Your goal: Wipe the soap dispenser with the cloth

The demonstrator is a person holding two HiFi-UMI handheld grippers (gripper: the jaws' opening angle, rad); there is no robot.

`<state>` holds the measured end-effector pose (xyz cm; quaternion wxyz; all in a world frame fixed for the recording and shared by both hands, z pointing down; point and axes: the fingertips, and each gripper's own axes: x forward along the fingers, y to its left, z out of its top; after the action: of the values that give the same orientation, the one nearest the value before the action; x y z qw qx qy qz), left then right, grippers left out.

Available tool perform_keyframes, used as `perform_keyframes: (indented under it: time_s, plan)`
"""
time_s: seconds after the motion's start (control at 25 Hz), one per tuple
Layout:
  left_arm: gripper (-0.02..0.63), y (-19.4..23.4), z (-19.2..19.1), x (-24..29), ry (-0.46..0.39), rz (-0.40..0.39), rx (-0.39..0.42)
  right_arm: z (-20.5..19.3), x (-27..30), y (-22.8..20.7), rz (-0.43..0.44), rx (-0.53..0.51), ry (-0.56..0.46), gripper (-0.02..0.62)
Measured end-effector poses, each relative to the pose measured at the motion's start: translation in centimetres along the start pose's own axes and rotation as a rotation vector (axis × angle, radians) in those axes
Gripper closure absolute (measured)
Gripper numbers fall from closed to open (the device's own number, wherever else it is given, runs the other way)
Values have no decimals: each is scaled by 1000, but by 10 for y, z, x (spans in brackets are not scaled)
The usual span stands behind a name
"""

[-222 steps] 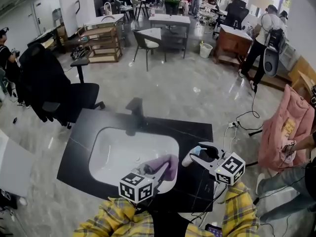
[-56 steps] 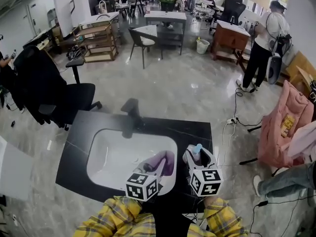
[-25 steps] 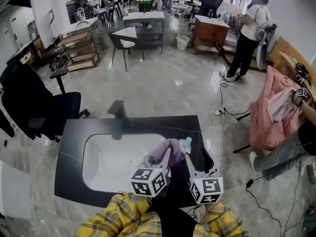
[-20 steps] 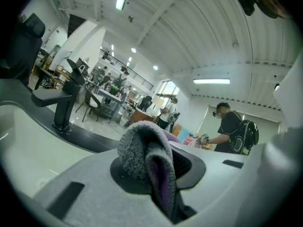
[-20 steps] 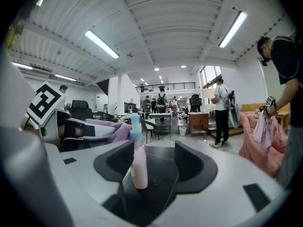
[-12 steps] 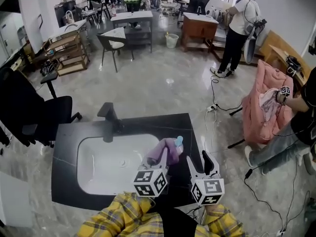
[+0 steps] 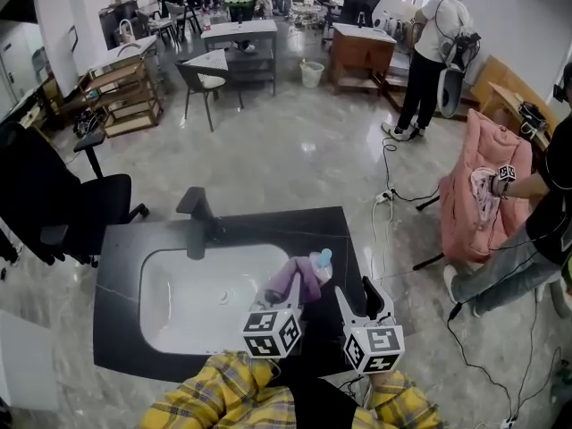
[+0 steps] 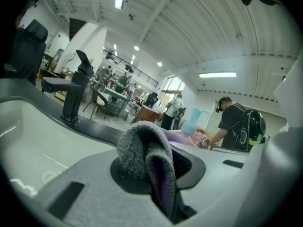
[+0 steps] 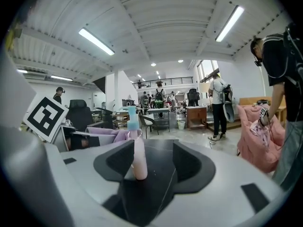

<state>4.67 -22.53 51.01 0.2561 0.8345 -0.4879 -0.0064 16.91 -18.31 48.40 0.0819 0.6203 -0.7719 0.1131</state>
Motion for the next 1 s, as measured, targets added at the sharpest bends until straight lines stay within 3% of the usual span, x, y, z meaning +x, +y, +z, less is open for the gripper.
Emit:
perform_keyframes:
  time_s: [0.44,1.0]
  plan:
    - [548,12,-21,3,80,21,19,-9,4,5,25,18,26,353]
    - [548,26,-43,13,186,20,118,-15,10,7,46,31,53,353]
